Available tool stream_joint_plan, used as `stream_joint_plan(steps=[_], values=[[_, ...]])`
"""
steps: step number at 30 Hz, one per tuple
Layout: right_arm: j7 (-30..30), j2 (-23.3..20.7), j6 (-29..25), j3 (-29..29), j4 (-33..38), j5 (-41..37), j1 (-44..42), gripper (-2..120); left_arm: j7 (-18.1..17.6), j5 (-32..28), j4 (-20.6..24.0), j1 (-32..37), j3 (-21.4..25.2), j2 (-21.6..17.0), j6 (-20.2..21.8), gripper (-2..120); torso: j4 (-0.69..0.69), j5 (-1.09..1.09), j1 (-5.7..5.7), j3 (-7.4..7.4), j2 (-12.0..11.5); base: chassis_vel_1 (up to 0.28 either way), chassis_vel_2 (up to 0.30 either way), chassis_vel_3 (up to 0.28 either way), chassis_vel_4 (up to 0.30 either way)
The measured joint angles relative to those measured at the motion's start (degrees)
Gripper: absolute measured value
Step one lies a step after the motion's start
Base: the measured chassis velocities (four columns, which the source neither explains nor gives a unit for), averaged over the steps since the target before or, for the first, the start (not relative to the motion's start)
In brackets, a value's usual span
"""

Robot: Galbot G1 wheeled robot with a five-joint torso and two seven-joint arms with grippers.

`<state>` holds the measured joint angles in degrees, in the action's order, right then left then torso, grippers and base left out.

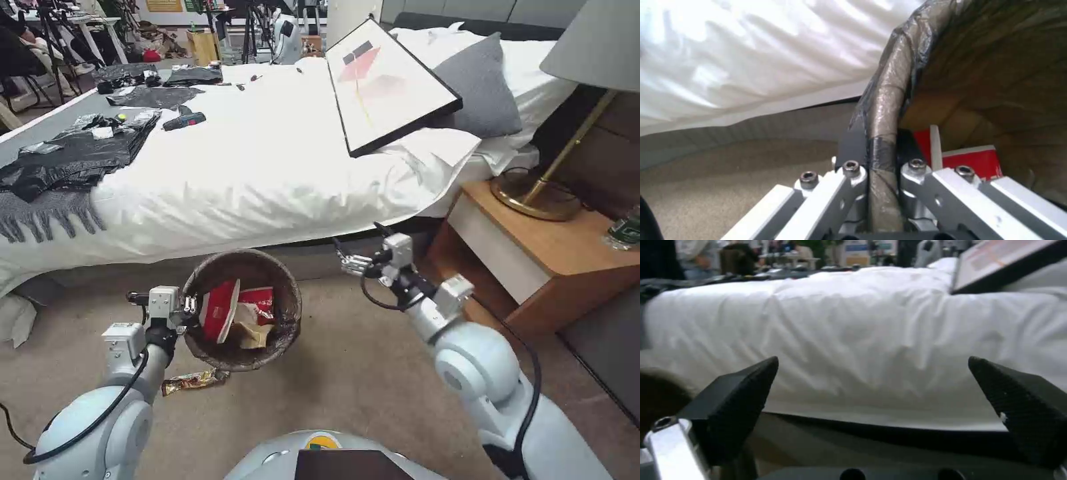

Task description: Pick up the trash bin, then pick up the garbage from the floor and place it into the trash bin.

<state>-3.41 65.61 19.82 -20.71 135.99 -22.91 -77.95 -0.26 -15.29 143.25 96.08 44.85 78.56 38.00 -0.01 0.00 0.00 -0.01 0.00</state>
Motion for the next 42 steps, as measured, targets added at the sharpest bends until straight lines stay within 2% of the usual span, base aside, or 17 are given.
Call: stream_joint_plan(steps=[2, 4, 5, 7, 13, 22, 27, 42], values=[[0.19, 1.62, -1.15, -0.91, 0.03, 2.12, -1.80, 100, 0.01, -0.23, 0.00, -0.08, 0.07, -0.13, 0.00, 3, 0.02, 0.00, 0.00, 0.00, 0.00, 0.000, 0.000, 0.000, 0.000], [0.45, 6.05, -6.70, -2.95, -0.47, 9.24, -7.36, 100, 0.04, -0.60, 0.00, -0.31, 0.20, -0.44, 0.00, 3, 0.01, 0.00, 0.00, 0.00, 0.00, 0.000, 0.000, 0.000, 0.000], [0.45, 6.05, -6.70, -2.95, -0.47, 9.24, -7.36, 100, 0.04, -0.60, 0.00, -0.31, 0.20, -0.44, 0.00, 3, 0.01, 0.00, 0.00, 0.00, 0.00, 0.000, 0.000, 0.000, 0.000], [0.53, 9.91, -12.68, -4.50, -1.38, 15.64, -13.12, 100, 0.16, -1.21, -0.14, -0.56, 0.37, -0.98, 0.00, 3, -0.01, -0.01, 0.00, 0.00, 0.00, 0.000, 0.000, 0.000, 0.000], [0.63, 14.84, -18.86, -6.08, -1.54, 21.05, -20.34, 100, 1.09, -1.61, -0.46, -0.64, 0.47, -1.85, 0.01, 3, 0.01, -0.01, 0.00, 0.00, 0.00, 0.000, 0.000, 0.000, 0.000], [0.15, 15.44, -25.11, -8.37, -1.94, 21.78, -26.95, 100, 1.89, -1.86, -0.79, -0.78, 0.84, -2.31, 0.02, 3, 0.01, -0.01, 0.00, 0.00, 0.00, 0.000, 0.000, 0.000, 0.000], [0.22, 15.51, -26.89, -9.40, -2.00, 21.69, -28.75, 100, 1.96, -1.86, -0.92, -0.94, 0.79, -2.34, 0.03, 3, 0.01, -0.01, 0.00, 0.00, 0.00, 0.000, 0.000, 0.000, 0.000], [0.90, 15.90, -27.13, -11.55, -1.92, 20.88, -29.04, 100, 2.47, -1.75, -0.84, -0.52, 1.45, -2.36, 0.04, 3, 0.02, 0.00, 0.00, 0.00, 0.00, 0.019, 0.019, 0.019, 0.025]])
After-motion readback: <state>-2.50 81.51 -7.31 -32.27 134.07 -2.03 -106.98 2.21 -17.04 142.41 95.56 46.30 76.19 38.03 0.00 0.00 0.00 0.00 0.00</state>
